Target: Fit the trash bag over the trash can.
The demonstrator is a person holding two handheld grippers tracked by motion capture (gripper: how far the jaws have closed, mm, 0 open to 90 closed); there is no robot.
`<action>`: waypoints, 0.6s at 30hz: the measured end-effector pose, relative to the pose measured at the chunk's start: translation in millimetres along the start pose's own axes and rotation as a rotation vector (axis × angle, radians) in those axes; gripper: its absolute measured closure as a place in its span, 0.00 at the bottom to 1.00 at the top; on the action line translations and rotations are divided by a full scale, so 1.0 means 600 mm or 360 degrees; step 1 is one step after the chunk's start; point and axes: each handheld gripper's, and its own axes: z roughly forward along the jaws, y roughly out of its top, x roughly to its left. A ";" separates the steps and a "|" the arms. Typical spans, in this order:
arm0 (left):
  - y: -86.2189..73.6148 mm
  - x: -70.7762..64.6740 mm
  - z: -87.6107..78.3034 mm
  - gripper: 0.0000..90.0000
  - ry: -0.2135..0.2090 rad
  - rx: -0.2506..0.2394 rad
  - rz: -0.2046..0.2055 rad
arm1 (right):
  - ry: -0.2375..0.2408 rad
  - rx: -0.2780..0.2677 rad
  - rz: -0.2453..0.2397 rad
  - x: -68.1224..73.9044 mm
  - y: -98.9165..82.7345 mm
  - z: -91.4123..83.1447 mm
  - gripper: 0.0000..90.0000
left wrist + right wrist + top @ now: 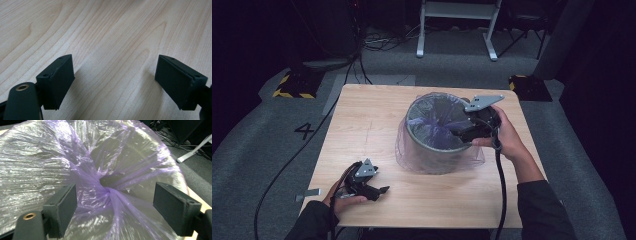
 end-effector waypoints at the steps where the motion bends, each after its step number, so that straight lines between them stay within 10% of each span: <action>1: 0.000 0.000 0.000 0.17 0.0000 0.0001 0.0000 | -0.0003 -0.0003 0.0001 -0.002 -0.001 -0.003 0.21; 18: 0.000 0.000 0.000 0.17 0.0002 0.0000 0.0001 | -0.0067 -0.0043 0.0027 0.008 -0.023 -0.054 0.22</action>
